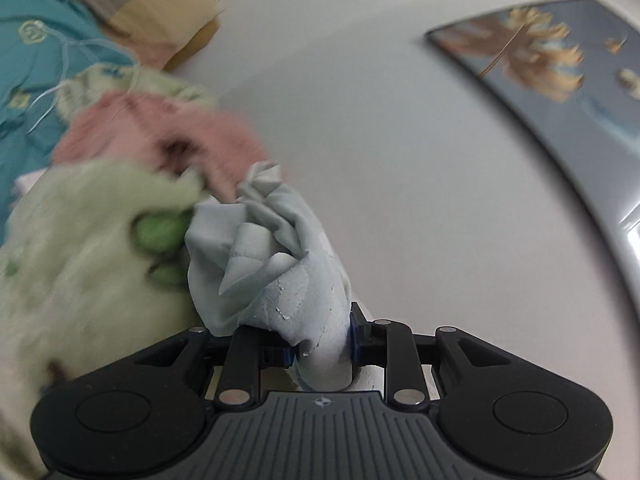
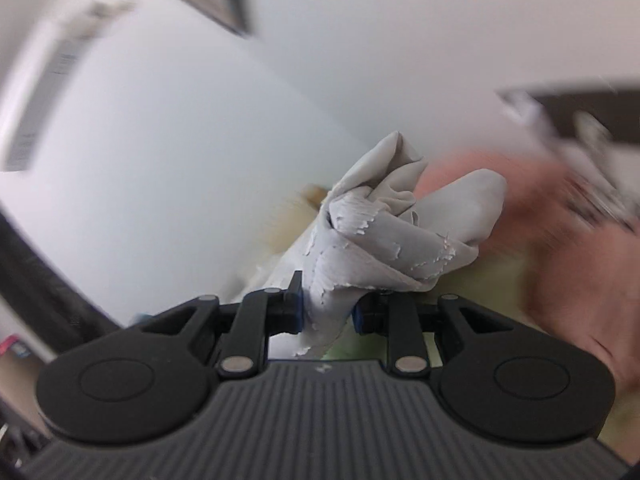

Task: Fold clothes
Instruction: 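Carry the lifted shirt bundle with both grippers onto the blanket pile, then release the shirt on the blankets and pull both grippers back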

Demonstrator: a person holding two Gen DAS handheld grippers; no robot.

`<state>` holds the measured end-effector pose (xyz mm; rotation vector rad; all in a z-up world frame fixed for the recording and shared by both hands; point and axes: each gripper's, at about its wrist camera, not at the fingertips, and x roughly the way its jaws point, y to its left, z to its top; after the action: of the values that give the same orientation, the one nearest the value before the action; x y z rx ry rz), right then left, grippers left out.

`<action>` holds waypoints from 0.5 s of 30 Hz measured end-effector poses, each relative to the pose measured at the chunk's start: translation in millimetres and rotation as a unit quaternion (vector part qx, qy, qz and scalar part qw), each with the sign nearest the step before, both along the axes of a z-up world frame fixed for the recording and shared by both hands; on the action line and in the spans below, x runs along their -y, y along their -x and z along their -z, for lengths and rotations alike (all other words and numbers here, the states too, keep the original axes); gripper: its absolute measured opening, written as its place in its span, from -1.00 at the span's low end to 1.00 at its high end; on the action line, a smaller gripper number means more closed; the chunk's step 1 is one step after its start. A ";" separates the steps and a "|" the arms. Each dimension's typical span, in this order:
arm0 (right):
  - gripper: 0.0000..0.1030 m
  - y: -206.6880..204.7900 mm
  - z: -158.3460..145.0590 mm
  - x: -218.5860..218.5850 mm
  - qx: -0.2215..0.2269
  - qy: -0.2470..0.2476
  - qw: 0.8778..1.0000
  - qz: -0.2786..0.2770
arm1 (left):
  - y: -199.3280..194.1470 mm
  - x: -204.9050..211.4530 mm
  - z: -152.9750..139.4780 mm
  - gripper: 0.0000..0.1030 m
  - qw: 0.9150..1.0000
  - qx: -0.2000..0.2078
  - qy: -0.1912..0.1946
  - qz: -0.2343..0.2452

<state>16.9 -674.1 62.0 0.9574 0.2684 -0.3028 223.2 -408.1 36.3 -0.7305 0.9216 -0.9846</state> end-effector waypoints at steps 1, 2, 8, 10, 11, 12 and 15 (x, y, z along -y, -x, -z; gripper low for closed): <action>-0.50 3.5 11.5 -1.7 -0.034 -0.007 0.999 -0.001 | 8.0 -3.4 10.6 -0.49 1.000 0.001 -0.019 0.013; -0.50 7.1 23.1 -3.5 -0.067 -0.014 0.998 -0.003 | 15.9 -9.1 19.5 -0.50 0.999 0.007 -0.035 0.029; -0.46 29.8 56.7 -42.0 -0.186 -0.016 0.982 -0.031 | 56.1 -35.8 46.3 -0.35 0.991 0.059 -0.104 0.057; -0.44 28.4 55.4 -43.5 -0.182 -0.003 0.983 -0.027 | 62.4 -37.9 42.5 -0.26 0.988 0.078 -0.122 0.050; -0.42 30.7 53.0 -42.3 -0.180 -0.003 0.983 -0.023 | 63.9 -38.3 34.9 -0.18 0.987 0.085 -0.132 0.047; -0.38 35.5 49.7 -40.2 -0.178 -0.008 0.984 -0.017 | 66.1 -39.2 27.4 -0.11 0.984 0.094 -0.142 0.043; -0.08 55.1 25.7 -54.9 -0.169 0.025 0.985 -0.008 | 83.0 -50.5 -0.3 0.33 0.971 0.147 -0.184 0.041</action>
<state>-38.2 -619.2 36.2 0.8521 0.5759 -0.4552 140.3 -357.6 36.6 -0.2262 0.8453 -0.9285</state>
